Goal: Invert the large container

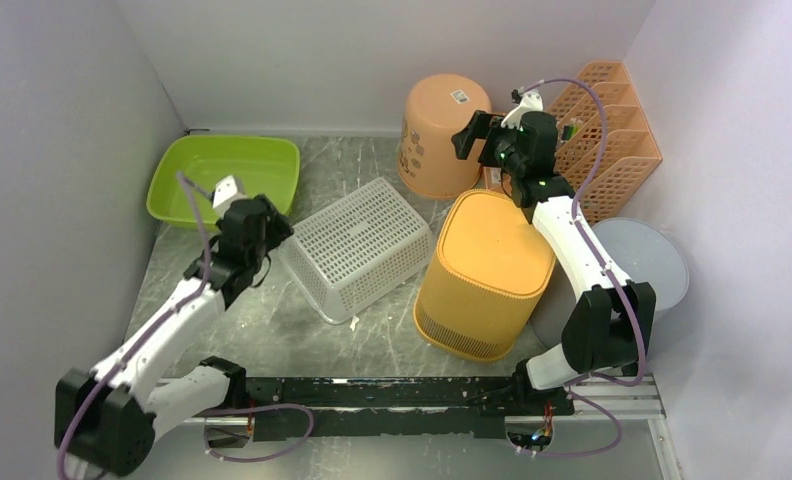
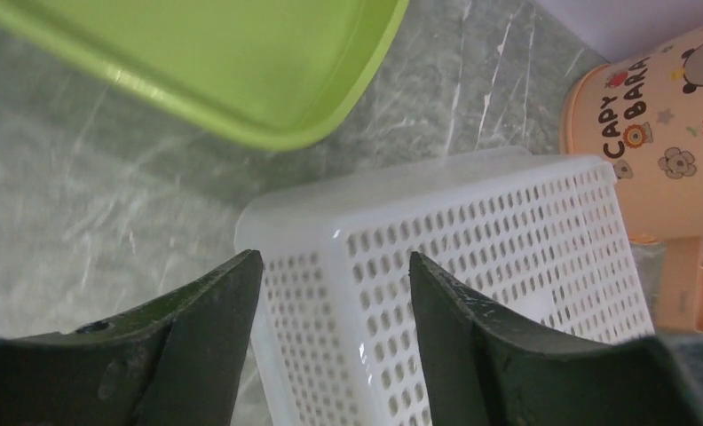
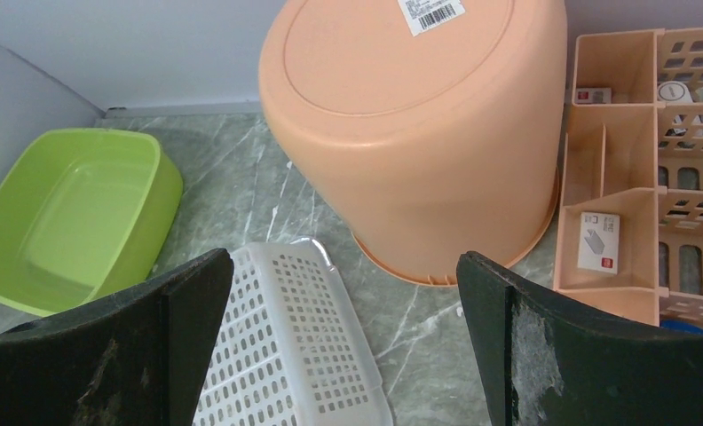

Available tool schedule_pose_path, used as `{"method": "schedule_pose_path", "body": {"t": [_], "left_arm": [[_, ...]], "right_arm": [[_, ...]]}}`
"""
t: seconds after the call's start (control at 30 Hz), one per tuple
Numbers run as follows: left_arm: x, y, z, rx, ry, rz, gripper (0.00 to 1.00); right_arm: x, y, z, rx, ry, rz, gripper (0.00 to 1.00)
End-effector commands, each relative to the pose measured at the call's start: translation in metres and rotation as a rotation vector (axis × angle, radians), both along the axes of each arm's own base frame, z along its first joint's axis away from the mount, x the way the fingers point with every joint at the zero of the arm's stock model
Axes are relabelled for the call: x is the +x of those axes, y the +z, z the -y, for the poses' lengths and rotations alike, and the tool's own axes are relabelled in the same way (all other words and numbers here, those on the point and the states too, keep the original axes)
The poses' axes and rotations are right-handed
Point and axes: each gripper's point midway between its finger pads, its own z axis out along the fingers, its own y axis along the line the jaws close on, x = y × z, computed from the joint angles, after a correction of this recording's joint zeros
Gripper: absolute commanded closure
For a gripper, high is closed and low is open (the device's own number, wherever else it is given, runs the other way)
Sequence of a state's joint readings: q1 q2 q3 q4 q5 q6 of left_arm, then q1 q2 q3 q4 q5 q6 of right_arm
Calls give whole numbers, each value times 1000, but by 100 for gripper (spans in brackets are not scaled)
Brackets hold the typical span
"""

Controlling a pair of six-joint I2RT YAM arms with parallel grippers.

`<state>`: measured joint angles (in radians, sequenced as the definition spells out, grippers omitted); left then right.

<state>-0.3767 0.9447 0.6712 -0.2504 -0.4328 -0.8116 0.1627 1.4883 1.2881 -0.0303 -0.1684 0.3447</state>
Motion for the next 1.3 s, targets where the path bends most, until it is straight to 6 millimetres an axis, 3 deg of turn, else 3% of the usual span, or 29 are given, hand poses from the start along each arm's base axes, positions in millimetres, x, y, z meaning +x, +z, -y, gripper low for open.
{"method": "schedule_pose_path", "body": {"t": [0.0,0.17,0.27,0.37,0.67,0.93,1.07,1.13,1.17,1.27], "left_arm": [[61,54,11,234,-103,109,33],[132,42,43,488,-339,-46,40],[161,27,50,511,-425,-94,38],[176,17,49,520,-456,-103,39],[190,-39,21,551,-424,-226,45],[191,-92,12,570,-413,-331,46],[188,-101,1,593,-359,-373,64],[187,-97,-2,603,-336,-368,86],[186,-96,-5,613,-323,-369,92],[182,-84,-12,647,-294,-362,93]], "right_arm": [[3,0,1,3,1,5,0],[2,2,3,-2,-5,8,0],[3,1,5,-11,-12,1,0],[2,-1,8,-19,-22,0,0],[4,-16,8,-15,-21,-27,0],[3,-20,9,-22,-26,-35,0],[1,-23,10,-29,-32,-42,0],[1,-24,11,-33,-36,-42,0],[0,-24,12,-35,-37,-42,0],[0,-23,12,-36,-41,-39,0]]}}
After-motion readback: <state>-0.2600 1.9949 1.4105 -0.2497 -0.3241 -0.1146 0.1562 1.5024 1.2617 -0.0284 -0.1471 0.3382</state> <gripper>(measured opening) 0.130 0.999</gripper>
